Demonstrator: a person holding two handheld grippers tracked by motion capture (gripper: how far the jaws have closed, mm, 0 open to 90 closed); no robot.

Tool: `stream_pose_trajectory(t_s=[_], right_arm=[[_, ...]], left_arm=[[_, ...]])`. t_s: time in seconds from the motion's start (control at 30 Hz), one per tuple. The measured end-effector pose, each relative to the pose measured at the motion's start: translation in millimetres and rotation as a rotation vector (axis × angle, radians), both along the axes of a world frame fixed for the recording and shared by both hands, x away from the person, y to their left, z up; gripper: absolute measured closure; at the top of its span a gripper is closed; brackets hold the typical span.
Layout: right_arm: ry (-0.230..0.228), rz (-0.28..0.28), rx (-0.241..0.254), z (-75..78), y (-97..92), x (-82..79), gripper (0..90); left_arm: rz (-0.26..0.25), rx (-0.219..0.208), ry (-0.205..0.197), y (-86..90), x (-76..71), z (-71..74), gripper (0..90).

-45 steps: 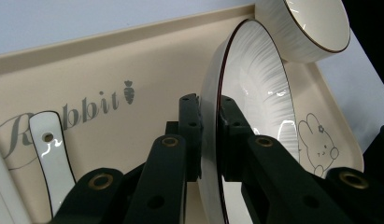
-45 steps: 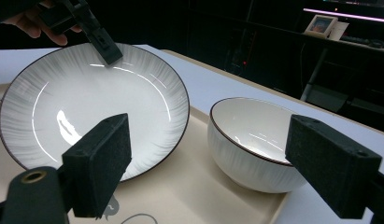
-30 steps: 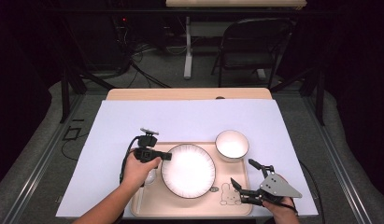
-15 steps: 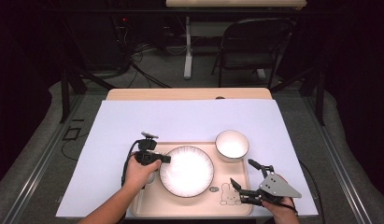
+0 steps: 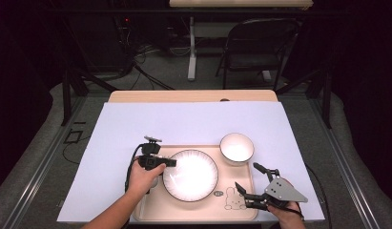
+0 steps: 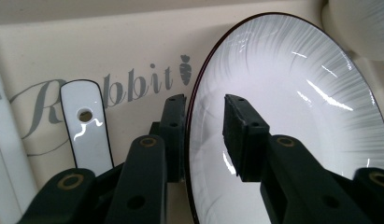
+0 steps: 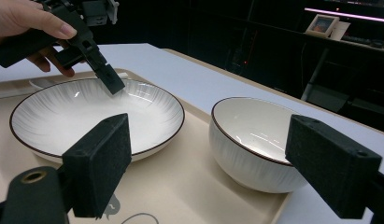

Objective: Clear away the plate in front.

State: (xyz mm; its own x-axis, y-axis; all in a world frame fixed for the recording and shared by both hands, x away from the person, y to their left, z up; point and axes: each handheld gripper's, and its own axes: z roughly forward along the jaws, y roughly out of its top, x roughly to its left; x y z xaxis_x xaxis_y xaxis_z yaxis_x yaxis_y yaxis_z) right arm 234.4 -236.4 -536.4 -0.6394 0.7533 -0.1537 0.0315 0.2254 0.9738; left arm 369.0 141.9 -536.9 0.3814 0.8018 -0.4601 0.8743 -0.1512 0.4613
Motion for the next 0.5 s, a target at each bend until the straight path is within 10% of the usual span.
stream_pose_trajectory(t_s=[0.5], right_arm=[[0.001,-0.001,-0.001,-0.1,0.0,0.1,13.9]], left_arm=[[-0.028,0.03,-0.158,-1.6,-11.5,12.1,44.2]])
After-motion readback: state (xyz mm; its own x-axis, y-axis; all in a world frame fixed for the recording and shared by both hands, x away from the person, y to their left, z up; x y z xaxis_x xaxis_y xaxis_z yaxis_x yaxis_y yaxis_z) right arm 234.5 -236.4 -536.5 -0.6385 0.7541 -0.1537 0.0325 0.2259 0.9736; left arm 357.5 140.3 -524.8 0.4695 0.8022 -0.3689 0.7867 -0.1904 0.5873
